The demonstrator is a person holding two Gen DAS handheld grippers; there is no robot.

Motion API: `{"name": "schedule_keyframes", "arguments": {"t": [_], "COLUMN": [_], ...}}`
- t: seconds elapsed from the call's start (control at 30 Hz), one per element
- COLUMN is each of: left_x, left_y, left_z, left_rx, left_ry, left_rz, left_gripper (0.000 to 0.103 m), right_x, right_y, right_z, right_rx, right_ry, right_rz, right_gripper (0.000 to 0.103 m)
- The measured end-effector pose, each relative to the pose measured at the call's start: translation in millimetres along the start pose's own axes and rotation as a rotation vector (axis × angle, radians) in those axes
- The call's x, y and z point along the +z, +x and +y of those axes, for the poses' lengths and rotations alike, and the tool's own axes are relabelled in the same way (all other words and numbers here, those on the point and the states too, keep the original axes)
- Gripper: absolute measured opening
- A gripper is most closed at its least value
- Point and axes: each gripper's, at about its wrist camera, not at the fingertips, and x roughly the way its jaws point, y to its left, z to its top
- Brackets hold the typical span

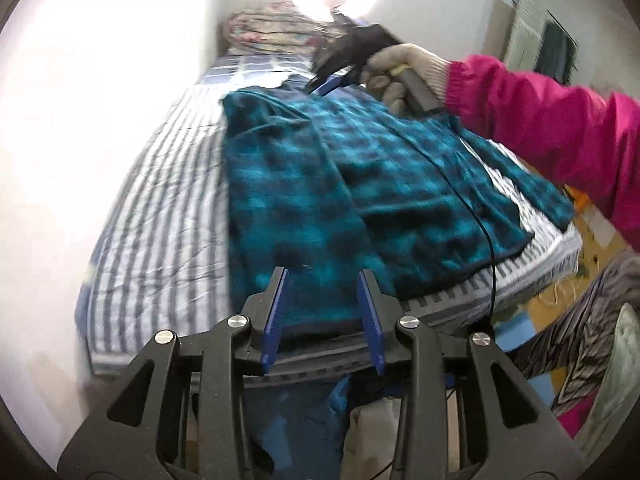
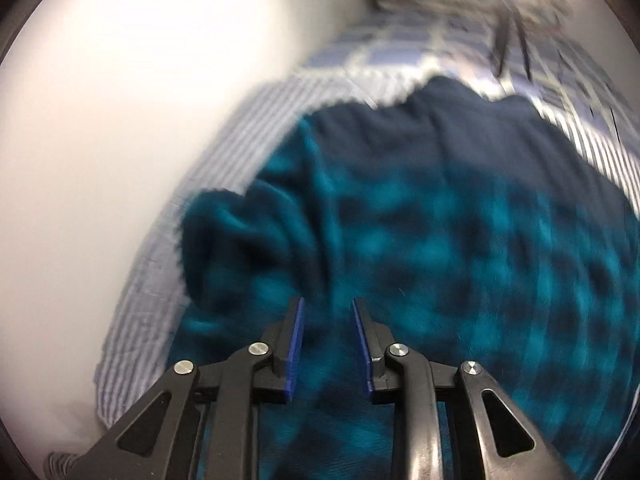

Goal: Fold large clothes

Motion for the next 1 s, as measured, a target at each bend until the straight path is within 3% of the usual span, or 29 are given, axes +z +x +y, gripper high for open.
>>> {"name": "schedule_keyframes", "arguments": {"t": [0.1,0.23,0.37,0.4,0.43,0.53,0.67,0.8,0.9,0.93,0.97,1.0], "left_x": [0,-4,-11,-13,-14,-15,-16,-25,-23,-21,-18,-17], "left_y": [4,35,77,86,91,92,65,67,64,58,53,50], "left_z": [20,41,38,38,38,41,54,61,57,58,62,67], "left_rx": [0.023,-0.067,-0.101,-0.097,-0.101,-0.100,-0.032,-0.031,-0.040,-0.037,-0.033,-0.040], "left_ry": [-0.095,-0.240,-0.272,-0.276,-0.284,-0.311,-0.311,-0.326,-0.325,-0.334,-0.355,-0.381], "left_rz": [0.021,0.104,0.194,0.214,0.223,0.213,0.158,0.194,0.195,0.169,0.139,0.116], "left_gripper": [0.036,0.036,0.035,0.029,0.005,0.004,0.003,0.004,0.013,0.027,0.048,0.056], "right_x": [9,11,15,16,17,25,31,35,29,26,25,25], "right_y": [-6,6,27,31,33,47,69,99,134,140,141,138], "right_z": [28,51,57,56,56,50,50,49,38,35,34,34], "right_rx": [0.013,0.044,0.045,0.044,0.047,0.063,0.061,0.058,-0.013,-0.019,-0.012,-0.009], "right_ry": [-0.073,-0.119,-0.132,-0.127,-0.116,-0.088,-0.074,-0.050,-0.005,0.004,0.004,0.000], "right_rz": [-0.022,-0.008,0.006,0.007,0.007,0.013,0.026,0.027,0.074,0.082,0.071,0.068], "right_gripper": [0.032,0.032,0.032,0.032,0.032,0.032,0.032,0.032,0.031,0.031,0.031,0.031]}}
